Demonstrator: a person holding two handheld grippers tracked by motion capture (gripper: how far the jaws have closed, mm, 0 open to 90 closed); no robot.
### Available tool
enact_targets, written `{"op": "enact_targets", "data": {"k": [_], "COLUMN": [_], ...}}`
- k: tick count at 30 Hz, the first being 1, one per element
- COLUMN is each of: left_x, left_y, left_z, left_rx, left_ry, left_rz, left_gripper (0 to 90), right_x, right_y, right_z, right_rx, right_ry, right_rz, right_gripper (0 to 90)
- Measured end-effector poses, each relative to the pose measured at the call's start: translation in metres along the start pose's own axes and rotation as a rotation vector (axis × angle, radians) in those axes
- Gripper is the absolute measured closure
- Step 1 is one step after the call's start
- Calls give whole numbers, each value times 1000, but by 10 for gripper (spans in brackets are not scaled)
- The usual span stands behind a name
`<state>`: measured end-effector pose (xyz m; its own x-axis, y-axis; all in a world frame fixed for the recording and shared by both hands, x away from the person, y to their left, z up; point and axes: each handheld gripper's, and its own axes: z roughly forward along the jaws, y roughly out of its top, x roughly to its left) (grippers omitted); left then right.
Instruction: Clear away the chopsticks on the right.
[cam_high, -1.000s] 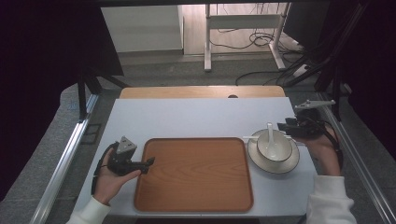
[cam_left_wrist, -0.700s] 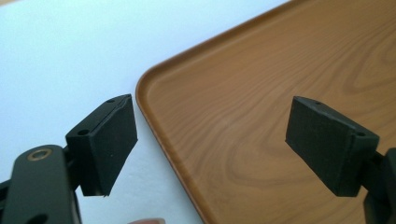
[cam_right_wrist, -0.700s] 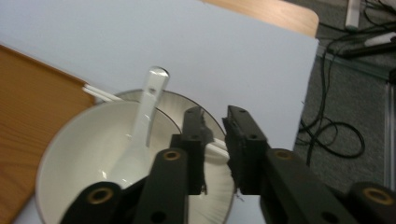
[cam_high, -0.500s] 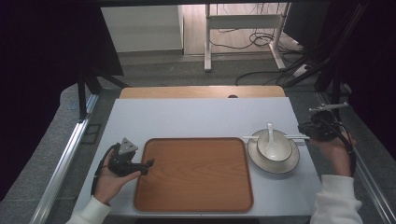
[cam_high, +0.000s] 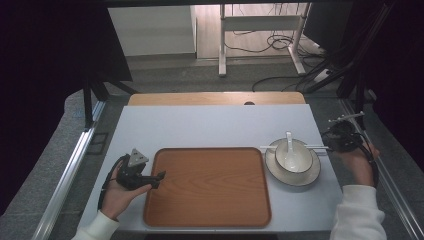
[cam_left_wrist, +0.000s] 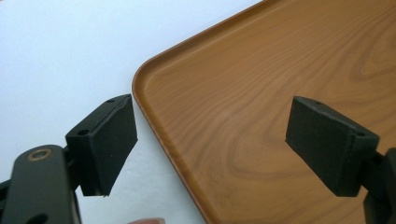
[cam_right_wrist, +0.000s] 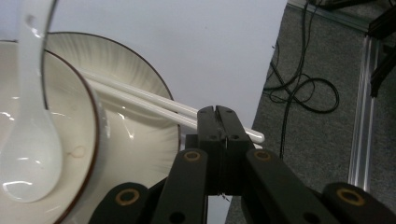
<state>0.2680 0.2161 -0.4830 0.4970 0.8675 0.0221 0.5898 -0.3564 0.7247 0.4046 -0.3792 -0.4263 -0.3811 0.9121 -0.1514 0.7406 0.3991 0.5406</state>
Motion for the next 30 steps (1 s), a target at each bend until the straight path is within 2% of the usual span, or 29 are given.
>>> {"op": "enact_targets", "data": {"k": [5, 8, 15, 18, 20, 30], "left_x": [-1, -1, 0, 0, 0, 1], "left_y": [-1, -1, -1, -2, -2, -3], "left_z": [3, 4, 5, 5, 6, 6], "left_rx": [10, 16, 16, 21, 22, 25], "left_ry": [0, -1, 5, 6, 7, 16], "left_rz": [3, 5, 2, 4, 7, 8], "left_gripper": [161, 161, 161, 161, 161, 161], "right_x": [-4, -3, -1, -1, 2, 10], "right_y": [0, 4, 12, 15, 17, 19], "right_z": [4, 12, 25, 33, 42, 54], "right_rx": [7, 11, 16, 31, 56, 96], "right_ry": [-7, -4, -5, -10, -19, -14], "right_rz": [-3, -28, -52, -54, -73, -100], "right_gripper": [890, 890, 891, 890, 891, 890]}}
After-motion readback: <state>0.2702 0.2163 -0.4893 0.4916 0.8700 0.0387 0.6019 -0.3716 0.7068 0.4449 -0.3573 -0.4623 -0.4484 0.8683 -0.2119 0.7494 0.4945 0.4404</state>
